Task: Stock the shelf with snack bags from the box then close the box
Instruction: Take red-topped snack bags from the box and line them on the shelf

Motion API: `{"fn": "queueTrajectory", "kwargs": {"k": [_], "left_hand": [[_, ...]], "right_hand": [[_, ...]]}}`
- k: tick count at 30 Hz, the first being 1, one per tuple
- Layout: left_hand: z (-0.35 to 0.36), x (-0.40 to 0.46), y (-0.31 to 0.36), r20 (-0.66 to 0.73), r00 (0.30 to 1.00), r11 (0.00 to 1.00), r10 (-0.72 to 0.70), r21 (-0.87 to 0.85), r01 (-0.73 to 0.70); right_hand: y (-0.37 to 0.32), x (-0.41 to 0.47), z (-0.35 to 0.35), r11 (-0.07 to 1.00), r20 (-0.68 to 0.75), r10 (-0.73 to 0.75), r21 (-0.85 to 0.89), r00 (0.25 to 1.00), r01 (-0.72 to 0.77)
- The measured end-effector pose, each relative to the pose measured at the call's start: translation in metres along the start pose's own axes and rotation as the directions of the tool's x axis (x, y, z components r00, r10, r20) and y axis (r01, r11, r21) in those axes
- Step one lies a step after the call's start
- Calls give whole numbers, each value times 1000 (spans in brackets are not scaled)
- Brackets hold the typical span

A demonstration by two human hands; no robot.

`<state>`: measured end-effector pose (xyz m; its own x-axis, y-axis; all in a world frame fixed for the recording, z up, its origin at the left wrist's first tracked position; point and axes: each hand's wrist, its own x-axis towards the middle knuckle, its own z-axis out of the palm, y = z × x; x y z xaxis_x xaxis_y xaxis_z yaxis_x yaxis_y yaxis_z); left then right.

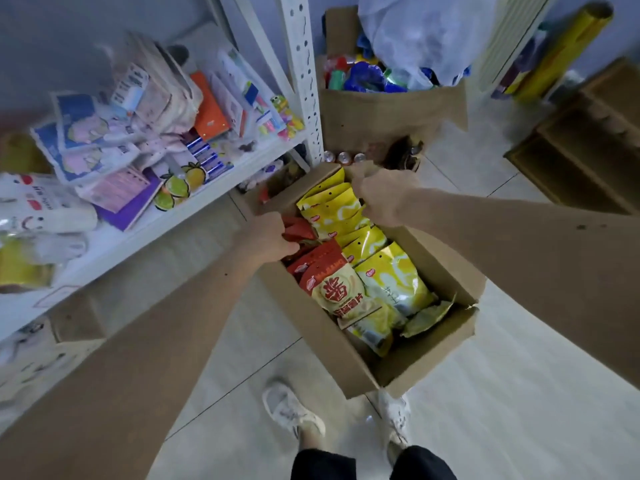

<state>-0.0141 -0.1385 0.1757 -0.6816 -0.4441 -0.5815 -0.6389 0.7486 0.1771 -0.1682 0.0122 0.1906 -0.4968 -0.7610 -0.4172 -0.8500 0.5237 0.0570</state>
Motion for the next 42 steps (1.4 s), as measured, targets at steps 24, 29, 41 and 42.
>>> {"fn": "queueTrajectory", "kwargs": {"k": [24,29,41,42], "left_hand": [[193,103,-59,-335,942,1000,-20,-22,14],[204,109,-67,-274,962,999,-17,-35,7],[144,81,-66,-222,967,948,125,-261,-182],[132,72,-64,-214,965,934,154,-287,-212]], "right_hand": [[-44,93,248,934,211,38,340,977,-109],[-53,105,268,880,163,61,457,985,-130],[-26,70,205,829,141,-95,560,985,-1],[-23,65,192,820,136,-107,573,985,10]]}}
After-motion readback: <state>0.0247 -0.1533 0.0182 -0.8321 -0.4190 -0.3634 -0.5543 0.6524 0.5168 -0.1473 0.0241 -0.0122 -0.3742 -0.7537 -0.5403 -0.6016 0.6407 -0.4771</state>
